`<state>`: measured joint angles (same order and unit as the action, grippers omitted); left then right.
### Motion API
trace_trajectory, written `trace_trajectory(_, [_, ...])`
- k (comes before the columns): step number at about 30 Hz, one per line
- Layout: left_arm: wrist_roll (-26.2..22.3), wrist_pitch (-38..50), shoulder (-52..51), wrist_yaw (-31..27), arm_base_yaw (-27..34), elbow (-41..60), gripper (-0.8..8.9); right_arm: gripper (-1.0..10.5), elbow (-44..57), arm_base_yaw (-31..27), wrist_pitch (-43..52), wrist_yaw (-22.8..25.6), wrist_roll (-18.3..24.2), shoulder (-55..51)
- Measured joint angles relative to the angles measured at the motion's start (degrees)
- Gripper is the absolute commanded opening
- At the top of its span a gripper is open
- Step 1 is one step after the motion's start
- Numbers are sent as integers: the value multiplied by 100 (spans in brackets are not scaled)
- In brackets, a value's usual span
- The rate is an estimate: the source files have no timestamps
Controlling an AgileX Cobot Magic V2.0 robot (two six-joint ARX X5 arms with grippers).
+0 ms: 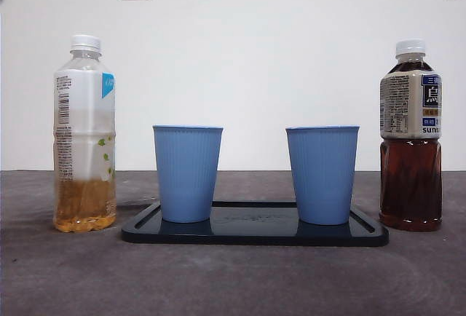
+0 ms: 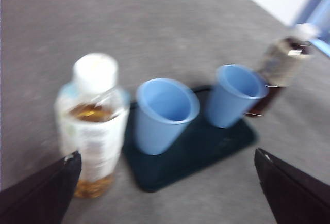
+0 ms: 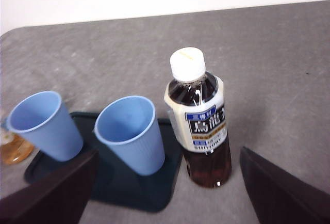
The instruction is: Pour the drink into the cup
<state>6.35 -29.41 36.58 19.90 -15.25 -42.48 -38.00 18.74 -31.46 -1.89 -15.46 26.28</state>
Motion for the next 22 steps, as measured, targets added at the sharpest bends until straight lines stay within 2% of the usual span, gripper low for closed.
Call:
trace_trajectory(8, [374, 1628, 173, -616, 0, 1512, 523, 436, -1128, 0, -1432, -269, 2, -114])
trace_trajectory(12, [398, 2339, 496, -802, 0, 1751, 523, 436, -1436, 0, -1552, -417, 2, -114])
trace_trajectory(22, [354, 3814, 1847, -907, -184, 1803, 524, 436, -1624, 2, -1554, -417, 11, -114])
